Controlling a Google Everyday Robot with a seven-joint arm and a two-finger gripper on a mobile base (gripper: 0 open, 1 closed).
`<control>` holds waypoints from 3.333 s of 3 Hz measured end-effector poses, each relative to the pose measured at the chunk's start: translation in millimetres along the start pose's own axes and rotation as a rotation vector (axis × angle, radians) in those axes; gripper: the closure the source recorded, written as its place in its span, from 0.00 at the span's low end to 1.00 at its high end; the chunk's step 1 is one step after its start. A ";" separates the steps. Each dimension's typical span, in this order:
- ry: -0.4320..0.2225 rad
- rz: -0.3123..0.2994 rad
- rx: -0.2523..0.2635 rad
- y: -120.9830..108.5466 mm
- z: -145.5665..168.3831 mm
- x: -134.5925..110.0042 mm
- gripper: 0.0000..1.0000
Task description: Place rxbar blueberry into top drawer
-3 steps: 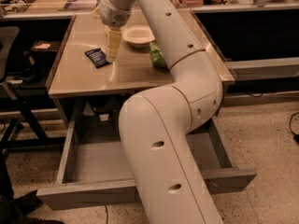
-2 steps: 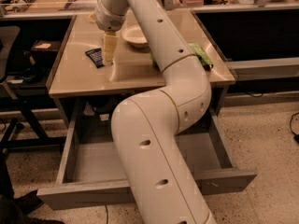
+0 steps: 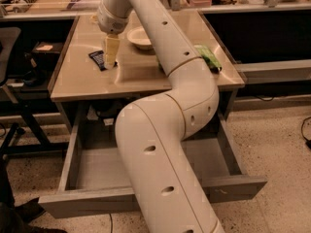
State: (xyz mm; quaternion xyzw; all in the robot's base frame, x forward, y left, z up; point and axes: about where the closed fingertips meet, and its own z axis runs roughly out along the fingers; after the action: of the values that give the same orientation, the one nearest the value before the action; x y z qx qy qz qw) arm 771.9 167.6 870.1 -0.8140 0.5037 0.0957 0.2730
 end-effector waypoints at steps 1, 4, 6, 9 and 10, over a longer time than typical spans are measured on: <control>0.009 -0.006 -0.023 2.6 8.9 -1.5 0.00; 0.031 0.033 -0.015 -1.7 16.0 1.6 0.00; 0.073 0.181 -0.034 6.4 13.5 16.6 0.00; 0.079 0.218 -0.077 12.2 34.6 14.1 0.00; 0.064 0.218 -0.071 9.9 38.7 13.2 0.00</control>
Offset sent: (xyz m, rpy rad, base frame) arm 0.0163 -0.0001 0.0009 -0.1033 0.0671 0.0653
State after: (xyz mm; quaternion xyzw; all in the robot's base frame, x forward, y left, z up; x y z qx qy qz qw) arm 774.1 175.0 828.7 -0.7663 0.5938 0.1166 0.2157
